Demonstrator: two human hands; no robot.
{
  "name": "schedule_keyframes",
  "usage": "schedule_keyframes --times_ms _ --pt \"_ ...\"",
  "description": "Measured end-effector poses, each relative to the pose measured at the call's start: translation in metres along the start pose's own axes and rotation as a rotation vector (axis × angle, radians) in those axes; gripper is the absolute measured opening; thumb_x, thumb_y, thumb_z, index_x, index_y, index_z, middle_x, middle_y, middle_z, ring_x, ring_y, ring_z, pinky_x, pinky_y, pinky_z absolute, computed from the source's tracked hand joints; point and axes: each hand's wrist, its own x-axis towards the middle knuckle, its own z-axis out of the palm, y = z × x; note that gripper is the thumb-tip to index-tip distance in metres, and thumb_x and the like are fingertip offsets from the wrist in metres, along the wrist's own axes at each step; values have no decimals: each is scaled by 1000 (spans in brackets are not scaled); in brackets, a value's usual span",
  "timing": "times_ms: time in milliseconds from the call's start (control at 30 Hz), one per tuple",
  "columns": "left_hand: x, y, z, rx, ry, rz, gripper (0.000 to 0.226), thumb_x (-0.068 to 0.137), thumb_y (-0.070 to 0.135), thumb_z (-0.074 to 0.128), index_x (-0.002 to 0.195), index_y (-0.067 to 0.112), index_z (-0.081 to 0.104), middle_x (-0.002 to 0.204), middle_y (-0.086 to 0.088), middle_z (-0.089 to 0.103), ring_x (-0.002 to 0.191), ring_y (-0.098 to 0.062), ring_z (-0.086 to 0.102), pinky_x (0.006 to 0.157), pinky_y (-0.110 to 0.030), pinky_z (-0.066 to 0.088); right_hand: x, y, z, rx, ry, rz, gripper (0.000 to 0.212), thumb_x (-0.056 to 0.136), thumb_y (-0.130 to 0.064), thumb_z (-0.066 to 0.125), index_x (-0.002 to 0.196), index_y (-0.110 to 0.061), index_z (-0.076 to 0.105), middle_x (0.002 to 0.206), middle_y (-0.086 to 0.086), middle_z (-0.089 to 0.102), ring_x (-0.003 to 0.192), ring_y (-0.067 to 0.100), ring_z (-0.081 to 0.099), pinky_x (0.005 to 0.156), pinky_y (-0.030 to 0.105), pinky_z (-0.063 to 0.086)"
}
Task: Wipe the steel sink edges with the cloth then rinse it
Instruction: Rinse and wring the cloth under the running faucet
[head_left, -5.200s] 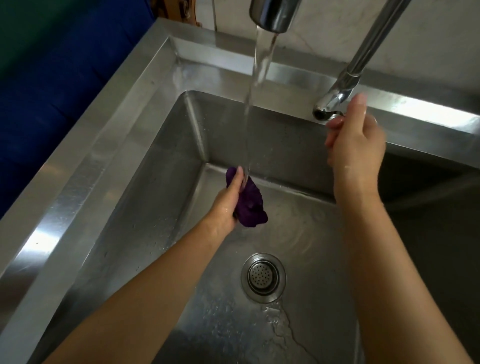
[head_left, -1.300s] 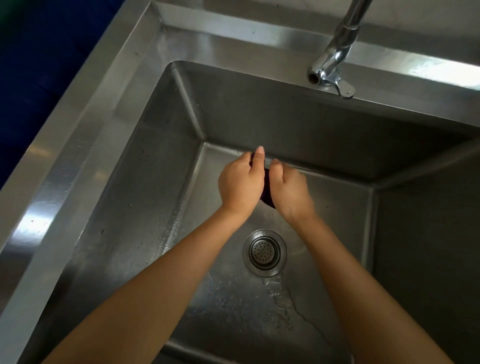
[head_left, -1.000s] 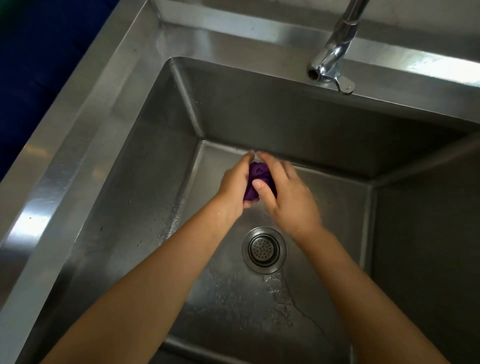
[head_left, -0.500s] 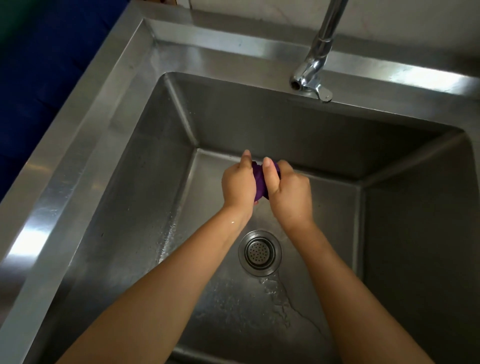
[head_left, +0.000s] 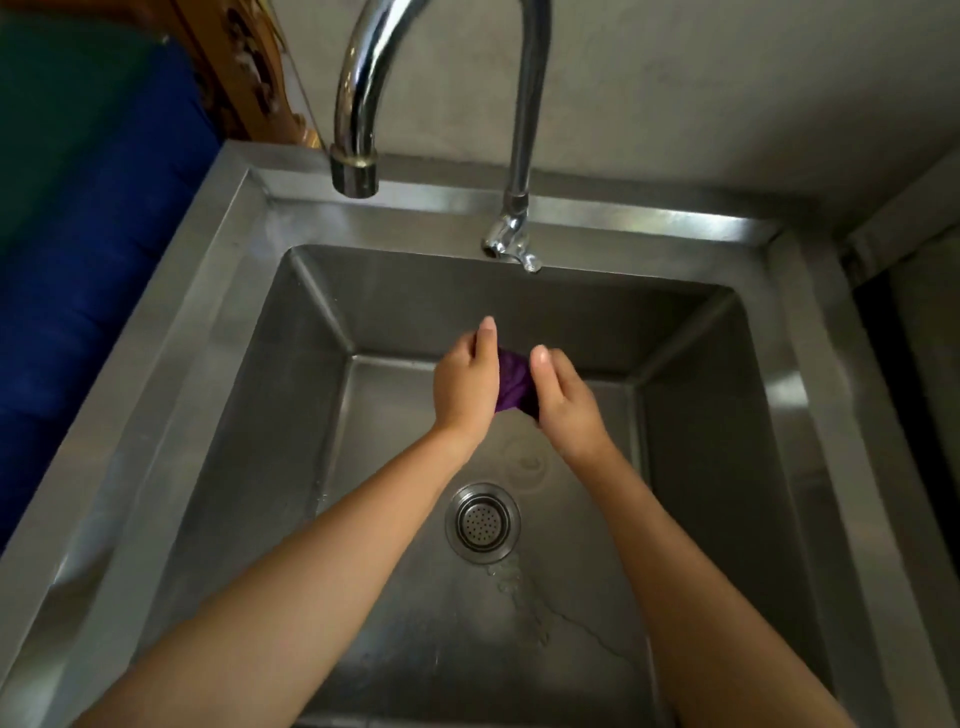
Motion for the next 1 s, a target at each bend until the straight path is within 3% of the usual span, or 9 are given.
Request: schedule_keyframes --times_ms 100,167,233,300,367,433,600,867,1000 --pt "-10 6 -1 48 -138 161 26 96 36 45 89 14 56 75 6 58 76 -14 54 70 -26 38 0 -11 -19 119 -118 325 62 91 -65 17 112 -21 56 91 3 66 67 17 60 60 28 46" --pt "-16 7 1 84 -202 253 20 95 34 49 91 16 58 75 9 59 73 -8 54 71 -25 40 0 -20 -28 109 -134 409 60 89 -67 24 97 -20 61 80 6 65 56 19 58 54 26 44" --pt "-20 9 5 159 -181 339 26 95 33 50 88 10 61 77 0 64 74 -15 58 69 -28 41 -2 -27 -28 30 -57 373 57 92 -59 30 70 -15 57 59 7 53 46 20 49 46 25 38" --pt "-22 13 9 276 -98 400 35 96 34 46 88 5 64 82 -13 69 80 -28 62 68 -31 40 -4 -29 -23 -95 35 283 58 97 -51 27 60 -13 52 57 8 52 54 26 53 55 31 42" --pt "-23 16 11 384 -19 479 38 98 33 43 87 4 65 82 -18 70 82 -35 63 65 -33 37 -7 -25 -21 -192 153 208 57 99 -43 25 68 -9 58 75 14 63 79 32 61 72 35 45" --pt "-25 16 10 452 18 537 41 98 32 42 84 2 66 80 -19 70 81 -38 63 63 -32 33 -10 -24 -22 -262 233 164 55 100 -40 23 78 -7 63 92 19 68 92 34 61 80 37 45" --pt "-26 14 9 539 -15 554 47 99 33 39 81 -1 65 83 -23 70 83 -41 62 63 -34 33 -13 -15 -17 -356 284 109 54 100 -35 24 74 -7 61 92 22 68 91 36 61 79 37 44" --pt "-37 2 9 606 -138 445 50 100 35 33 93 1 69 96 -21 70 96 -38 61 74 -37 42 -27 2 -18 -526 251 -49 54 101 -32 24 87 -5 69 89 19 70 87 35 63 78 40 48" --pt "-46 -2 11 638 -187 413 51 100 36 31 93 3 70 98 -20 70 96 -37 61 74 -35 42 -37 6 -23 -642 231 -133 55 100 -32 24 79 -8 69 80 17 70 78 34 63 69 37 45"
